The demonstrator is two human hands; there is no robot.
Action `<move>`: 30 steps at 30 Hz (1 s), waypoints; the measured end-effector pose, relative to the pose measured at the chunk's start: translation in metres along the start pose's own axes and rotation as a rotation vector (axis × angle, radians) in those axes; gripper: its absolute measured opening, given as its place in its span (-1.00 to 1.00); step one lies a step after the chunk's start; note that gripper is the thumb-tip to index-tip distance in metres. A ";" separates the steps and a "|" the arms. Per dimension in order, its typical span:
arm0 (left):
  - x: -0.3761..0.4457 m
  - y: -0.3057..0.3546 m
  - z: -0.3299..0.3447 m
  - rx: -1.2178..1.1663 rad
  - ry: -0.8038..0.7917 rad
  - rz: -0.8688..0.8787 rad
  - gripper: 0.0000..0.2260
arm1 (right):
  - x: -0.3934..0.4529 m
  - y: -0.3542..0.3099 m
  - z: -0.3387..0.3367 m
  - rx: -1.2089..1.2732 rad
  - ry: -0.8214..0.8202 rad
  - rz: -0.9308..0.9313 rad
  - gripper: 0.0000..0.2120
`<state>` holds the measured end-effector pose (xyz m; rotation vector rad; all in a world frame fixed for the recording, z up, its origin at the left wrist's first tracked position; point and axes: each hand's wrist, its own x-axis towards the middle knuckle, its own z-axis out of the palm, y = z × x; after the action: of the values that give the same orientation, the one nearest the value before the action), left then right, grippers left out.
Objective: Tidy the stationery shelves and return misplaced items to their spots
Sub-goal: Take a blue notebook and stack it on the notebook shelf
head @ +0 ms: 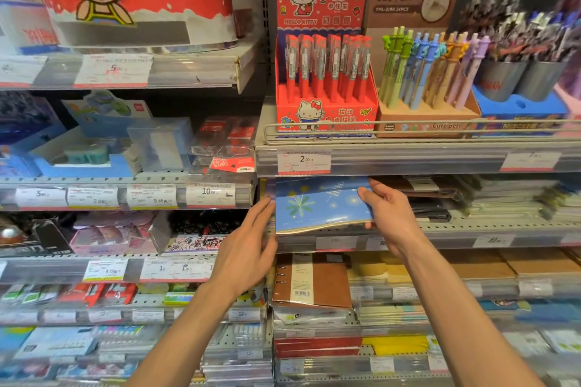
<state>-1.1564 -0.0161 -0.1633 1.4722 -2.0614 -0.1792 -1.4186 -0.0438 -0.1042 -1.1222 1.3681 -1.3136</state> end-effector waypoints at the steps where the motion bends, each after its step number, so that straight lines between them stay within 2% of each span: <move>1: -0.004 -0.002 0.000 -0.065 0.004 0.005 -0.42 | 0.000 0.002 0.003 -0.019 0.009 0.000 -0.57; 4: -0.011 -0.001 -0.002 -0.202 0.044 -0.024 -0.35 | 0.000 0.008 0.011 -0.103 0.040 -0.007 -0.57; 7: -0.013 0.008 -0.005 -0.203 0.087 -0.071 -0.39 | -0.001 0.009 0.017 -0.209 0.032 -0.031 -0.58; 12: -0.011 0.012 -0.003 -0.213 0.113 -0.140 -0.48 | -0.003 0.009 0.009 -0.660 0.054 -0.186 -0.39; 14: -0.011 0.013 -0.002 -0.243 0.113 -0.147 -0.50 | -0.010 0.010 0.000 -0.749 0.053 -0.252 -0.36; 19: -0.009 0.015 -0.002 -0.299 0.144 -0.137 -0.50 | -0.031 0.020 -0.012 -0.810 -0.105 -0.363 -0.20; 24: -0.007 0.018 0.005 -0.394 0.214 -0.187 -0.53 | -0.024 0.027 -0.007 -0.740 -0.081 -0.381 -0.32; 30: 0.003 0.024 0.014 -0.368 0.242 -0.248 -0.53 | -0.010 0.032 0.000 -0.662 -0.110 -0.344 -0.46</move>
<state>-1.1842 -0.0125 -0.1628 1.4331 -1.5543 -0.4322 -1.4177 -0.0331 -0.1358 -1.9144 1.6268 -1.0182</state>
